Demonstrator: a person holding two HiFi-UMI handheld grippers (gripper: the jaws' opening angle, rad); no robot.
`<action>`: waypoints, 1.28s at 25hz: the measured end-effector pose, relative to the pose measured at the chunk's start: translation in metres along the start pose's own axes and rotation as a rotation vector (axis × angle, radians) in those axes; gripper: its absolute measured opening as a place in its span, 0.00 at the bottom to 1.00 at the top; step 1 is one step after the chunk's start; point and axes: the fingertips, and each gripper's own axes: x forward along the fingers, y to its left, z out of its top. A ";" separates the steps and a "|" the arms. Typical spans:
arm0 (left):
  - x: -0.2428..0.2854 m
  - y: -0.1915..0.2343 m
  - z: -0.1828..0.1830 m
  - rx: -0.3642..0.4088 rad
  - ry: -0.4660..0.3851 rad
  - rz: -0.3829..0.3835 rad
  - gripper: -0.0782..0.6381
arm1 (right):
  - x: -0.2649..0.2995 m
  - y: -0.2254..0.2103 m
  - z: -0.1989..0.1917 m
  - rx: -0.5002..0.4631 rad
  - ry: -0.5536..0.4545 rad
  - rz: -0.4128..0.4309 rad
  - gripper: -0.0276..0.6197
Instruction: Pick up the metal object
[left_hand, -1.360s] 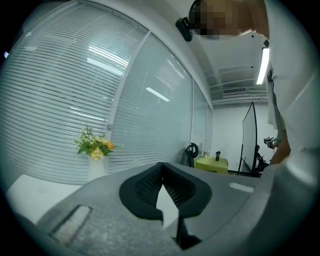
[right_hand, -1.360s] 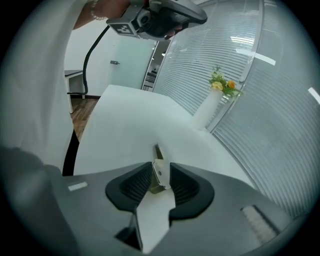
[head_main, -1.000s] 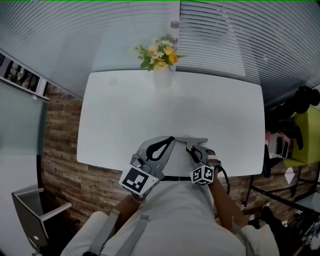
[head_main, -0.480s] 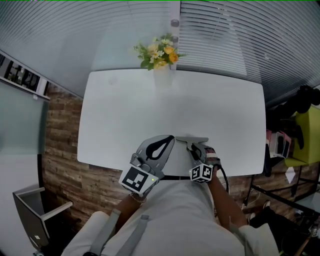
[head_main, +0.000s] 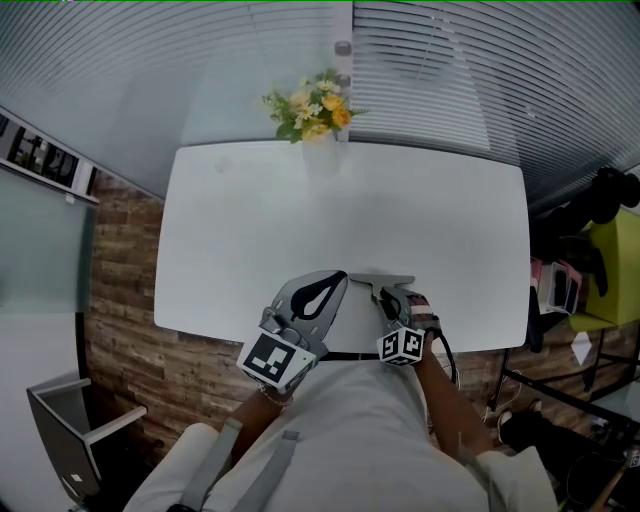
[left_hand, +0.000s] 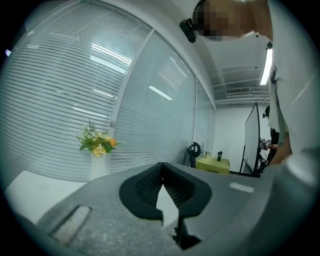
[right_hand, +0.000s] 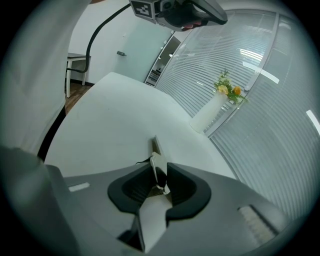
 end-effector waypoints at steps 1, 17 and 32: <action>0.000 0.000 0.001 0.001 -0.002 0.000 0.11 | -0.001 -0.001 0.000 -0.001 -0.001 -0.003 0.16; 0.004 -0.002 0.005 0.002 -0.009 0.000 0.11 | -0.011 -0.029 0.003 0.047 -0.026 -0.047 0.05; 0.008 -0.009 0.005 0.009 -0.013 -0.013 0.11 | -0.050 -0.083 0.032 0.243 -0.114 -0.148 0.05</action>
